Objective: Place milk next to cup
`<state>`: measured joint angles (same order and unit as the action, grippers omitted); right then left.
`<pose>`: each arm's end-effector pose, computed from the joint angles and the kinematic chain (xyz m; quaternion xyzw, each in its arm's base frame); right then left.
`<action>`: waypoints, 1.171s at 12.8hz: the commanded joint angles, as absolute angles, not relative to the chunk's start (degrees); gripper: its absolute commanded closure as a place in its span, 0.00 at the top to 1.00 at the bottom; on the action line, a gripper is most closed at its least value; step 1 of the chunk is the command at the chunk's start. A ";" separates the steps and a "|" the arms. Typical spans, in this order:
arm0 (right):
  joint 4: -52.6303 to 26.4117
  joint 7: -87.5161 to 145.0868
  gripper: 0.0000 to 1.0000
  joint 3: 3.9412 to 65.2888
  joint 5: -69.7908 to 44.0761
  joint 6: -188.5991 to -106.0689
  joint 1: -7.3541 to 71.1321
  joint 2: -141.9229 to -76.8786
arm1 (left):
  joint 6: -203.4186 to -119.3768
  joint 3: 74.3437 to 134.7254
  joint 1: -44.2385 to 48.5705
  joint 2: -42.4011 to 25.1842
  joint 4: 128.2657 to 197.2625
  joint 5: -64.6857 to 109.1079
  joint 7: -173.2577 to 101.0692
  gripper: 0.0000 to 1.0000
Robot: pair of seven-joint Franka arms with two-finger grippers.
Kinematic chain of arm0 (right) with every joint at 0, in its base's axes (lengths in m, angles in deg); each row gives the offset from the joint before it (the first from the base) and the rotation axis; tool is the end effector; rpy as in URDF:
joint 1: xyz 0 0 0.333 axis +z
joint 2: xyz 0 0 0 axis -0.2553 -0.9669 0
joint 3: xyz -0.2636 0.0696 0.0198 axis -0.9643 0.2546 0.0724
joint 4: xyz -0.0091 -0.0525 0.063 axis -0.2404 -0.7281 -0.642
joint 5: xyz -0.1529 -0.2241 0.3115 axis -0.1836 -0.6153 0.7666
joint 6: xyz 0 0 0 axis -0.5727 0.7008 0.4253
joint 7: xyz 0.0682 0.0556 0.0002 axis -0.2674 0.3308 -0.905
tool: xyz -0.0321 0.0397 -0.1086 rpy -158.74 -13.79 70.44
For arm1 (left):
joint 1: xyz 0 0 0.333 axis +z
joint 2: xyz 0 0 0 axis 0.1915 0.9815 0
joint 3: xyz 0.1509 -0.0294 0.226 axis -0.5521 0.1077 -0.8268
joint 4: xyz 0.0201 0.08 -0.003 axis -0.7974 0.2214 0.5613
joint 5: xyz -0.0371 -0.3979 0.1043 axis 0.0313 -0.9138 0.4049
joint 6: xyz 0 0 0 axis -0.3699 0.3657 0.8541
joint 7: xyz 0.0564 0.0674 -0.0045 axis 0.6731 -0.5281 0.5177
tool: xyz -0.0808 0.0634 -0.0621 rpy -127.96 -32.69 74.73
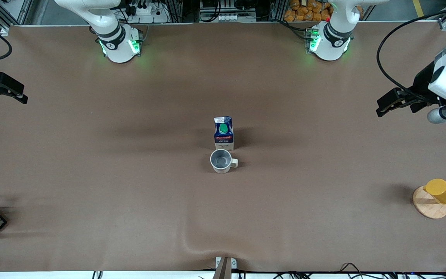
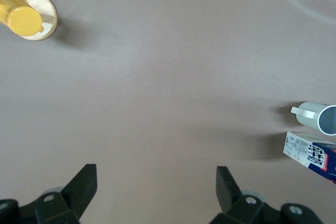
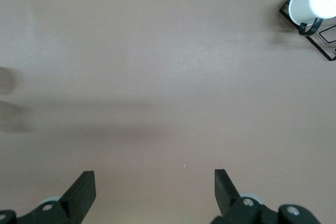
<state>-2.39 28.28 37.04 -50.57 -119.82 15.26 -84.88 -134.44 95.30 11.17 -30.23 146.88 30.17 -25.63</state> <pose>0.5669 -0.0271 0.5919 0.9996 0.0257 0.0062 0.0068 0.5879 -0.0910 0.5831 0.9972 0.0702 0.0167 0.0187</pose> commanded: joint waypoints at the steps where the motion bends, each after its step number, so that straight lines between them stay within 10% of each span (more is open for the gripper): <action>1: -1.71 28.90 1.00 37.87 -50.23 -119.69 14.17 -84.88 | -133.62 96.05 11.66 -32.65 148.48 31.20 -26.55 1.00; 11: -1.71 28.90 1.00 37.87 -50.23 -119.69 14.18 -84.88 | -130.98 95.18 10.96 -35.28 148.22 30.41 -30.50 1.00; 15: -1.71 28.90 1.00 37.87 -50.32 -119.69 14.18 -84.88 | -129.84 85.71 1.31 -36.42 148.48 30.59 -30.42 1.00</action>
<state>-2.38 28.32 37.04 -50.57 -119.85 15.26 -84.88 -130.83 90.32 6.25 -34.19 147.24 30.17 -29.19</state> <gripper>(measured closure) 0.000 0.000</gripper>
